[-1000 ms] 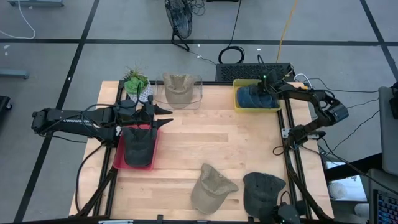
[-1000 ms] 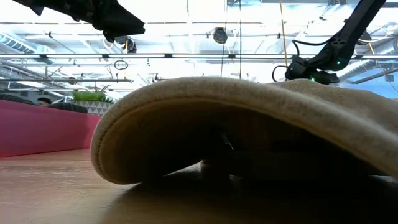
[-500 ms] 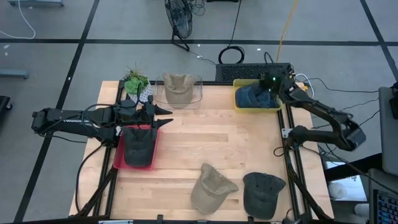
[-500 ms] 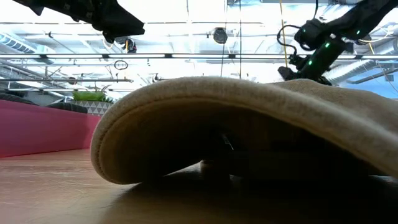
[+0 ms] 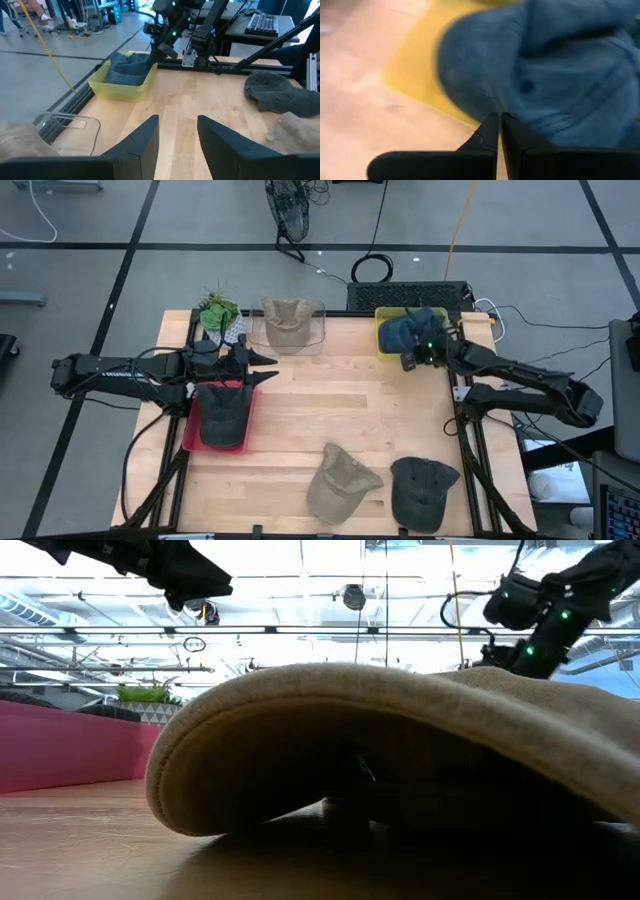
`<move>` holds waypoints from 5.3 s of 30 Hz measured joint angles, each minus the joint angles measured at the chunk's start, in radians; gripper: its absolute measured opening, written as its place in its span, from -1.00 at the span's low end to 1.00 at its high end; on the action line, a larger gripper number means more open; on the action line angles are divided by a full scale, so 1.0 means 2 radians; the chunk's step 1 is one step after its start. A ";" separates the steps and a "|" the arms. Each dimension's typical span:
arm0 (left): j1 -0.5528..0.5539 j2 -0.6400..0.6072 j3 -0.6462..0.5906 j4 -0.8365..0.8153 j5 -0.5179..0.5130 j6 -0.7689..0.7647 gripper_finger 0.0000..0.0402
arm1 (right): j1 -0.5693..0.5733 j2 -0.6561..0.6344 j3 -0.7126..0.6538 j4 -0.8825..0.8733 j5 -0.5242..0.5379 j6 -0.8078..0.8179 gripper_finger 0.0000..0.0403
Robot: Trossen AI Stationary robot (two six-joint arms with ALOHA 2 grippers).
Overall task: Pick & Place hat
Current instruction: Put the blue cap into the yellow bin, then put the brown cap into the transparent bin
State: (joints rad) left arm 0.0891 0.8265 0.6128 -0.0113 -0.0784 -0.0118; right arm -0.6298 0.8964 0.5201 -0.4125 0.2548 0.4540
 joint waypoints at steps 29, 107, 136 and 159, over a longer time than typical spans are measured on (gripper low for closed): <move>0.000 0.000 0.000 -0.006 0.000 -0.005 -0.27 | -0.009 -0.114 -0.090 0.165 0.016 -0.063 -1.00; -0.060 0.037 0.000 0.078 0.110 0.038 -0.27 | 0.241 -0.113 -0.160 0.431 -0.050 -0.079 -1.00; -0.058 -0.031 0.000 0.086 0.021 0.017 -0.27 | 0.436 0.244 0.126 0.329 -0.034 -0.189 -1.00; -0.058 -0.064 0.000 0.123 0.012 0.148 -0.27 | 0.538 0.420 0.364 0.124 -0.087 0.076 -0.99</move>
State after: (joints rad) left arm -0.0273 0.6979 0.6132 0.2350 -0.0544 0.2836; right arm 0.4470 1.7358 1.2473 -0.1644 0.0803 0.6064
